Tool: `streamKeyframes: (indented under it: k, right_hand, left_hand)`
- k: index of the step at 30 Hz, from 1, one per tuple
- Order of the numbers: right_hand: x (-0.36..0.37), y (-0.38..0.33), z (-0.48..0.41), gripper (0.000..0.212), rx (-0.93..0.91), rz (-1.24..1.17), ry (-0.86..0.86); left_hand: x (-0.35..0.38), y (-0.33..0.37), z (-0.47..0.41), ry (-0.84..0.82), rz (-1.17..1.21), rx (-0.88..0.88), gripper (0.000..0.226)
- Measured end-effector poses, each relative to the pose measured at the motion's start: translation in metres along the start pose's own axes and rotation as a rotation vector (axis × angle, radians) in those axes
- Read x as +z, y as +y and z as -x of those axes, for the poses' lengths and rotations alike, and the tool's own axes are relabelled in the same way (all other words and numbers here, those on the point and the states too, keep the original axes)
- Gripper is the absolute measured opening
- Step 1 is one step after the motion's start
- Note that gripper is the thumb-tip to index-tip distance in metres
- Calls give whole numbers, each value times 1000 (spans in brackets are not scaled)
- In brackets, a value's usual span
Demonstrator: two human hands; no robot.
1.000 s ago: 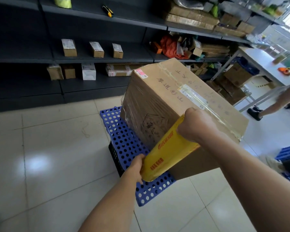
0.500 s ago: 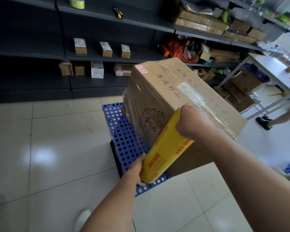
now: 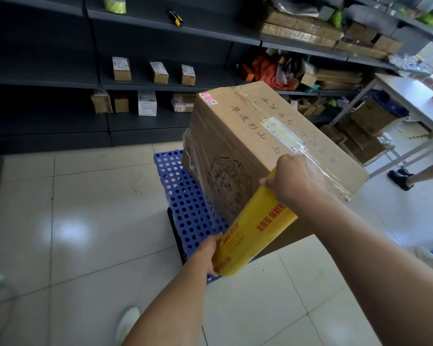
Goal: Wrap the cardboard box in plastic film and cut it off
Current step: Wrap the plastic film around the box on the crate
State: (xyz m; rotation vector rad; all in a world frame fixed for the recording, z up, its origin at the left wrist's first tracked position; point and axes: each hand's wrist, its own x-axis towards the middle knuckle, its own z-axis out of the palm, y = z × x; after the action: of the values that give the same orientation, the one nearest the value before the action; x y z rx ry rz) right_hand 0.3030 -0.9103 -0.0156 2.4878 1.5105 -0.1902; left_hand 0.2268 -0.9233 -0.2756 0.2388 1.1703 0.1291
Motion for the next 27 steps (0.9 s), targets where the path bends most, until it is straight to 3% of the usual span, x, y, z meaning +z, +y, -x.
streamKeyframes:
  k: [2, 6, 9, 15, 20, 23, 27]
  right_hand:
    - [1, 5, 2, 44, -8, 13, -30]
    - [5, 13, 10, 15, -65, 33, -40]
    - [9, 14, 12, 15, -70, 30, 2]
    - [9, 20, 17, 22, -71, 16, 49]
    - [15, 24, 16, 25, -61, 24, 59]
    - [13, 29, 19, 38, -43, 14, 0]
    - [15, 36, 24, 16, -118, 72, -20]
  left_hand:
    - [-1, -4, -2, -11, 11, 12, 51]
    - [2, -10, -2, 12, 43, 29, 55]
    - [8, -12, 0, 52, 23, 49, 61]
    - [13, -27, -5, 6, 105, 24, 27]
    - [22, -34, -3, 21, 50, 45, 46]
    - [25, -41, -7, 21, 56, 33, 53]
    - [26, -48, -13, 30, 48, 47, 55]
